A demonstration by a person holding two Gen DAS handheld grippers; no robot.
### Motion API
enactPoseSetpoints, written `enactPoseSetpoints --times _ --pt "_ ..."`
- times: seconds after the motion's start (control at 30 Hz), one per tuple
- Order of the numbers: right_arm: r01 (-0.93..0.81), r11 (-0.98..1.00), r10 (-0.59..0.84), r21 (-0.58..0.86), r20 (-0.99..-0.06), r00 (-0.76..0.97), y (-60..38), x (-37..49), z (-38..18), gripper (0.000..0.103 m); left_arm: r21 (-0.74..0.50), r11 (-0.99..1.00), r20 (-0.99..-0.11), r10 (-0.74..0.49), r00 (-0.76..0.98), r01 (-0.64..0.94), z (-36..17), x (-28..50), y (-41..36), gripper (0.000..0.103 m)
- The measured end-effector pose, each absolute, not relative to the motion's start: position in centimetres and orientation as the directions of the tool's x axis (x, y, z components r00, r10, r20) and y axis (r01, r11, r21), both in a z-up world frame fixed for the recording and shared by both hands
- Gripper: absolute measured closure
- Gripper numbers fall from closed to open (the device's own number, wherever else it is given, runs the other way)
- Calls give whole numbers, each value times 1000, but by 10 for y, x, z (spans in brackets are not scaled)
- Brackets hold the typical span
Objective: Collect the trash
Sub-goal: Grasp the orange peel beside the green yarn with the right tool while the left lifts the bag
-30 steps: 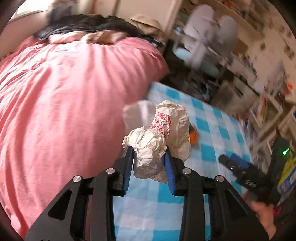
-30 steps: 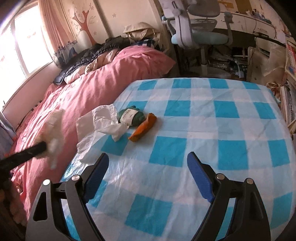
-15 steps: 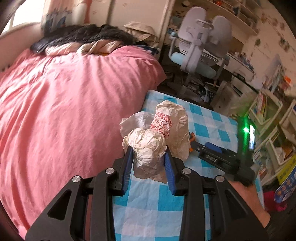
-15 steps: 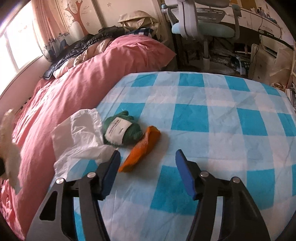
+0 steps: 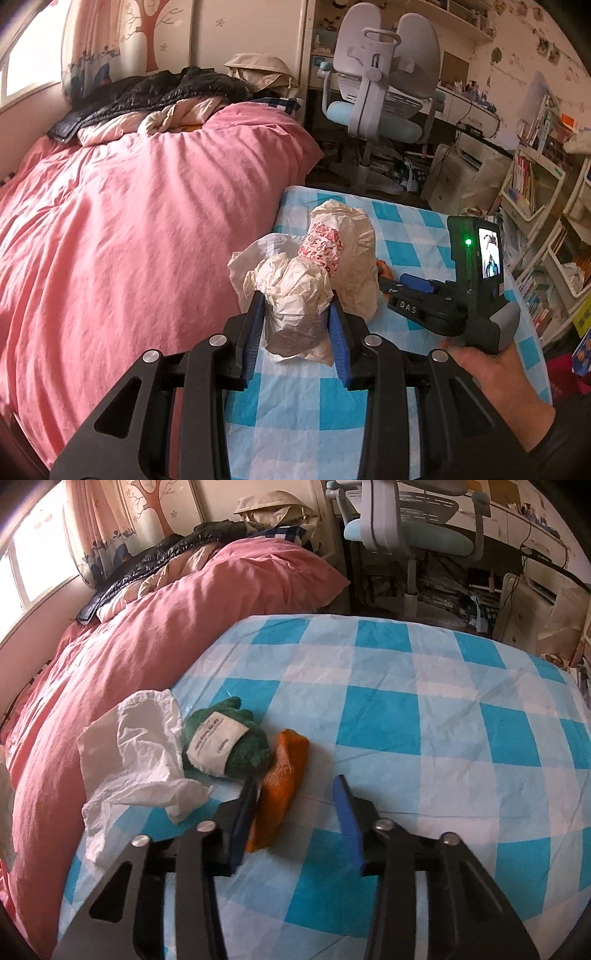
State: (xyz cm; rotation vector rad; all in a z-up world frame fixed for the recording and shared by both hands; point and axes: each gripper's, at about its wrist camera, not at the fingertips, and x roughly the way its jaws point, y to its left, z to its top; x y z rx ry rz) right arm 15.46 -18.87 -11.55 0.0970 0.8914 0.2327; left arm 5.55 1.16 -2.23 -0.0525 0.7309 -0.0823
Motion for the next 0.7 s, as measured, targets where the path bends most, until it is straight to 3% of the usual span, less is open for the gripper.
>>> enactPoseSetpoints --times 0.17,0.4,0.7 --pt "-160 963 270 218 -763 587 -197 153 -116 84 -59 996 -666 -86 741 63 -22 55 9 72" --pt "-147 932 353 331 -743 568 -210 139 -109 85 -93 994 -683 -108 723 61 -25 57 12 72" --pt "-169 882 439 439 -639 632 -231 85 -62 85 -116 990 -682 -140 717 83 -27 42 4 72"
